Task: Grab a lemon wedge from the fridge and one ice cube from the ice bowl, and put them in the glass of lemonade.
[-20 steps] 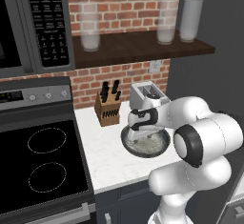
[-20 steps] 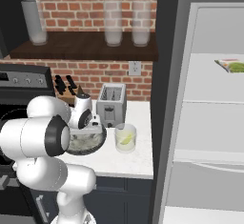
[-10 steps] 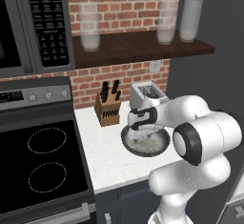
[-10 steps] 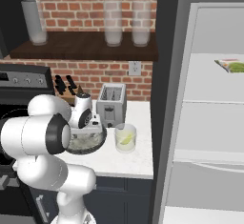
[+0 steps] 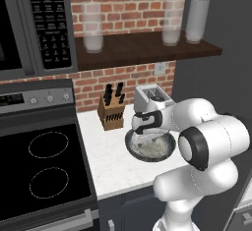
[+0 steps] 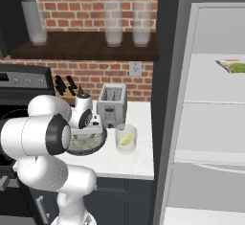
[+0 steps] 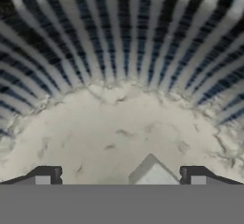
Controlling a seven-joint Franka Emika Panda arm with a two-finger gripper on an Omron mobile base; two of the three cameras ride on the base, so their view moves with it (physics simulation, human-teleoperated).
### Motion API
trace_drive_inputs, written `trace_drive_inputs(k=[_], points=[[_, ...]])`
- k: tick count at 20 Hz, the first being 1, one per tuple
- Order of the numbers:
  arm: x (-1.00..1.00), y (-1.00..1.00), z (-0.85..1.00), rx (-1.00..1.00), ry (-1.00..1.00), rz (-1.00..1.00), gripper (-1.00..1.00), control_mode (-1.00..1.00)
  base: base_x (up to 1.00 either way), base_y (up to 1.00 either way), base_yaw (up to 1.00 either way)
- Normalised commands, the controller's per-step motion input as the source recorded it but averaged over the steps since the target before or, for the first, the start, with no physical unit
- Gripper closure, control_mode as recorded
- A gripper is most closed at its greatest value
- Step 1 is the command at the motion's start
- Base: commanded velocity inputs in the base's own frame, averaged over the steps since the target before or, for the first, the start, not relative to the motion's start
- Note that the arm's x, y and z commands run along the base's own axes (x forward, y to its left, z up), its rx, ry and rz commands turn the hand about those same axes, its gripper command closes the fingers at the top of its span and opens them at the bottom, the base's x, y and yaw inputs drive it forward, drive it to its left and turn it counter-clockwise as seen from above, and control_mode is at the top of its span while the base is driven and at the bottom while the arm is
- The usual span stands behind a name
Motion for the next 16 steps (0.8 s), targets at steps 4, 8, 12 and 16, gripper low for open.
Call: trace_drive_inputs(k=[4, 8, 12, 16], points=[[0.0, 0.0, 0.0, 0.0, 0.0, 0.0, 1.0, -1.0, 0.0, 0.0, 0.0], [0.0, 0.0, 0.0, 0.0, 0.0, 0.0, 1.0, -1.0, 0.0, 0.0, 0.0], [0.0, 0.0, 0.0, 0.0, 0.0, 0.0, 1.0, -1.0, 0.0, 0.0, 0.0], [0.0, 0.0, 0.0, 0.0, 0.0, 0.0, 1.0, -1.0, 0.0, 0.0, 0.0]])
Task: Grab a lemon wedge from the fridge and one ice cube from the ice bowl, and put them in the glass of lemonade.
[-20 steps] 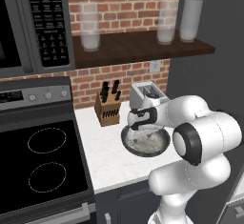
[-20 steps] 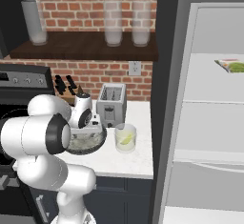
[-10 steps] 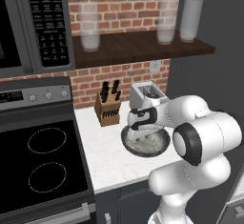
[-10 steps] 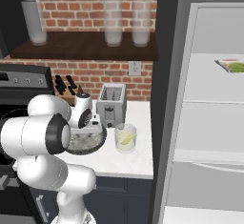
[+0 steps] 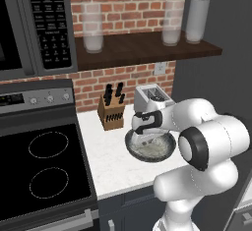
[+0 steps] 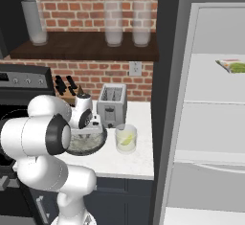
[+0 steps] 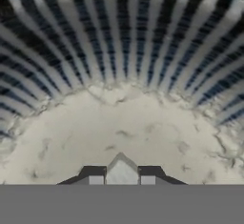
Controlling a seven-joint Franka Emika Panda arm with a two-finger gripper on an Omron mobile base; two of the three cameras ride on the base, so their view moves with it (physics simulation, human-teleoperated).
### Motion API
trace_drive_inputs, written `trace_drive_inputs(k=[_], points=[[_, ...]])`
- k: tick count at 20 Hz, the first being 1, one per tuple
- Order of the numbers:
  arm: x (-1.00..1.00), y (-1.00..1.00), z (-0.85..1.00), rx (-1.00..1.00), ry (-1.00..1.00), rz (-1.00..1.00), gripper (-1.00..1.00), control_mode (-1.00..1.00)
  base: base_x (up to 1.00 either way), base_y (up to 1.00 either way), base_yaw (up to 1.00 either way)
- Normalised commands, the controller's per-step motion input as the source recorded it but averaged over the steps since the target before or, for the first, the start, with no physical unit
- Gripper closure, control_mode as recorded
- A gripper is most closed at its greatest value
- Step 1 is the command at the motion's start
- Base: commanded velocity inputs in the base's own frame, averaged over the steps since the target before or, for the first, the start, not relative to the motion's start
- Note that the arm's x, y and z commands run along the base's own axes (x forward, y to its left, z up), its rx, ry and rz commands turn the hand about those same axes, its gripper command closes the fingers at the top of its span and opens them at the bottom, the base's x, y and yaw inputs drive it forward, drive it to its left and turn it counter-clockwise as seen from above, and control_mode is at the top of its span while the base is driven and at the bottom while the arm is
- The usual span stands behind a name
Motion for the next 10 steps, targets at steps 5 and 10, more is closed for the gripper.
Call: trace_drive_inputs(k=[5, 10], points=[[-0.15, 0.01, 0.57, 0.0, -0.12, 0.04, 1.0, -1.0, 0.0, 0.0, 0.0], [-0.14, 0.0, 0.98, -0.02, -0.12, 0.04, 1.0, -1.0, 0.0, 0.0, 0.0]])
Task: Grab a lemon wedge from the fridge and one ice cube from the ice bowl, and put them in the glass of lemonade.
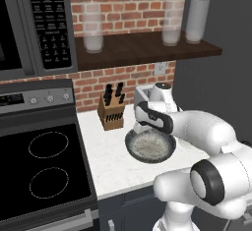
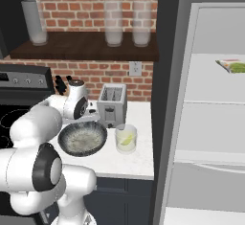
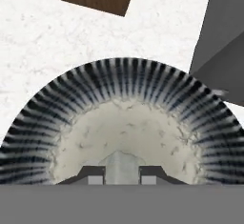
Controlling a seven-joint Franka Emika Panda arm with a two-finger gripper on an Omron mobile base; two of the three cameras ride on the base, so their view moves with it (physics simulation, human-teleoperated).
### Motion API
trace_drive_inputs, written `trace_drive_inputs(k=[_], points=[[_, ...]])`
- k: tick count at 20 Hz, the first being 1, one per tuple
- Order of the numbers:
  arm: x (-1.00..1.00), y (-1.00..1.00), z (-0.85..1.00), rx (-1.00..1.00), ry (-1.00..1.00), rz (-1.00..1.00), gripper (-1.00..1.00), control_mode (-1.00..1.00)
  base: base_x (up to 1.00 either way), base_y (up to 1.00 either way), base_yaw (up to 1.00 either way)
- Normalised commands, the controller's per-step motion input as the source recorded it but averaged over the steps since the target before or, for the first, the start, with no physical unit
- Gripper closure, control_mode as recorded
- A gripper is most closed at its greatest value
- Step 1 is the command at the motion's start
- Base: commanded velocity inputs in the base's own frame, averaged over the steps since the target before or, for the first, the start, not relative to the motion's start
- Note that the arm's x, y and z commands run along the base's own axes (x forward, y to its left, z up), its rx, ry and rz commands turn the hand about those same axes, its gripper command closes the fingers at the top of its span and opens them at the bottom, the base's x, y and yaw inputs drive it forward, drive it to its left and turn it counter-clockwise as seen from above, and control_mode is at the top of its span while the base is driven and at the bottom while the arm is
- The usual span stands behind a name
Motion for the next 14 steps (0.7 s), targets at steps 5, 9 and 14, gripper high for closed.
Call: trace_drive_inputs(k=[5, 9, 14], points=[[-0.12, 0.0, 0.8, -0.03, -0.06, 0.01, 1.0, -1.0, 0.0, 0.0, 0.0], [-0.15, 0.0, 0.47, 0.0, -0.02, 0.0, 1.0, -1.0, 0.0, 0.0, 0.0], [-0.34, 0.0, 0.24, 0.02, -0.09, 0.0, 1.0, -1.0, 0.0, 0.0, 0.0]])
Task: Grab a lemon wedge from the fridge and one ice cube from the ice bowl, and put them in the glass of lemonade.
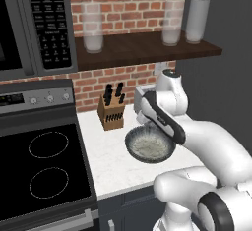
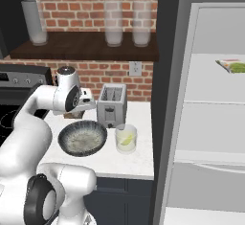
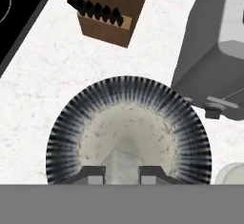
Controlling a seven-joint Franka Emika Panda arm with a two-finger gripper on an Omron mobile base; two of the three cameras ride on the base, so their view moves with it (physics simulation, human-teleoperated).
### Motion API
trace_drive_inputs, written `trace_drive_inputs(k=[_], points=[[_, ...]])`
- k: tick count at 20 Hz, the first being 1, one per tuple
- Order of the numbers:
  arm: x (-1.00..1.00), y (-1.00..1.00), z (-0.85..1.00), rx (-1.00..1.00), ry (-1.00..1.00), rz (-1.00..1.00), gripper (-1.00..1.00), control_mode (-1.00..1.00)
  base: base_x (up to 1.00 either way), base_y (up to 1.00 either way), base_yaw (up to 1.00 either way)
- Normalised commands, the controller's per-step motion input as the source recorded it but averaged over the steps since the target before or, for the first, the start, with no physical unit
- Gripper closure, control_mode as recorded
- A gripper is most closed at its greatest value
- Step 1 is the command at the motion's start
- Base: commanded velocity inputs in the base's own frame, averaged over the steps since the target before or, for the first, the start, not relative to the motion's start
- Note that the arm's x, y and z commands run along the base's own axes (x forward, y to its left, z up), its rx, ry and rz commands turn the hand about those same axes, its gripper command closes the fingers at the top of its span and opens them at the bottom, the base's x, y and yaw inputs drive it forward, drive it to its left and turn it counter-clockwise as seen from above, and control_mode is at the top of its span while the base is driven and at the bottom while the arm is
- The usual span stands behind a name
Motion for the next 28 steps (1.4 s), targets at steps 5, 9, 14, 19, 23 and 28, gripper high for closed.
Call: trace_drive_inputs(k=[5, 9, 14, 19, 23, 28], points=[[-0.45, 0.0, 0.16, 0.03, -0.15, 0.0, 1.0, -1.0, 0.0, 0.0, 0.0], [-0.36, 0.0, 0.12, 0.02, -0.11, 0.0, 1.0, -1.0, 0.0, 0.0, 0.0], [-0.15, -0.01, 0.12, 0.03, -0.03, 0.0, 1.0, -1.0, 0.0, 0.0, 0.0], [-0.08, -0.16, 0.17, 0.02, 0.0, -0.07, 1.0, -1.0, 0.0, 0.0, 0.0], [-0.02, -0.4, 0.41, -0.05, 0.0, -0.27, 1.0, -1.0, 0.0, 0.0, 0.0], [0.02, -0.47, 0.55, -0.2, 0.11, -0.34, 1.0, -1.0, 0.0, 0.0, 0.0]])
